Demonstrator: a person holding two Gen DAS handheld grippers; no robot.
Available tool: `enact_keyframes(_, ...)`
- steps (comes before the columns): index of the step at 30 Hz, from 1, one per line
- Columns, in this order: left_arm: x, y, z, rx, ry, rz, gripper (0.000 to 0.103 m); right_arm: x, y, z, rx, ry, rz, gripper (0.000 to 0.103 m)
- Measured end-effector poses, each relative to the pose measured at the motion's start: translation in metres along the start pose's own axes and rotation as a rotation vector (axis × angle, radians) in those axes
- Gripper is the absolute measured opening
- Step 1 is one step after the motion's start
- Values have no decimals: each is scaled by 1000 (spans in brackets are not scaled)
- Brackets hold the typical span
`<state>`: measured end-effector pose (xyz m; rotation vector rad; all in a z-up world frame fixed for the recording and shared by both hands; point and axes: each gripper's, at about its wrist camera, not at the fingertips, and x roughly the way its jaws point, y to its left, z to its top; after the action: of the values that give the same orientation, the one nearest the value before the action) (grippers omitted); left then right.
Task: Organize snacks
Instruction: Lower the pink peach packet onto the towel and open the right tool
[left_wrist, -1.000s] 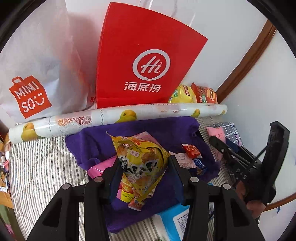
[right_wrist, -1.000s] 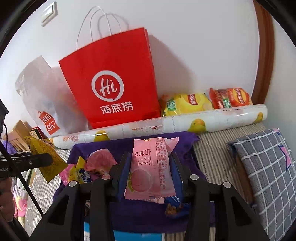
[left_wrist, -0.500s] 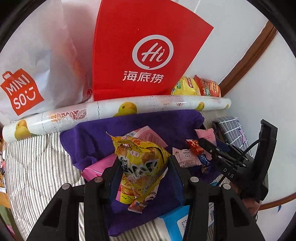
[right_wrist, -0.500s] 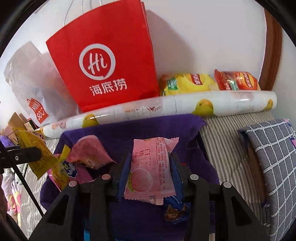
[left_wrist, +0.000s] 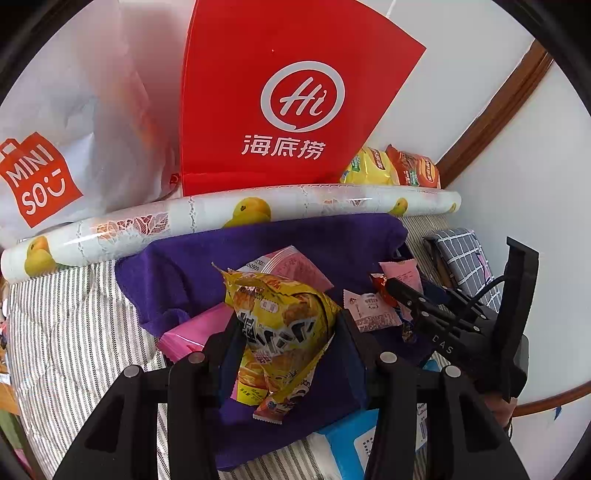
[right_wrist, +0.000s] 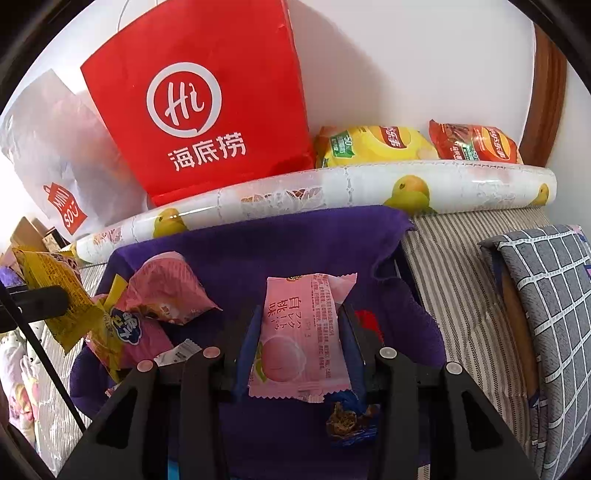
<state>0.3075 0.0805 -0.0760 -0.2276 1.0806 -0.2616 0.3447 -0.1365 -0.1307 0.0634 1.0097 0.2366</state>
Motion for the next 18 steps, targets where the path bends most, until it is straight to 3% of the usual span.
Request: enact_keyframes(18, 7, -3, -1, 9, 19, 0, 46, 7, 2, -3, -5, 31, 0, 43)
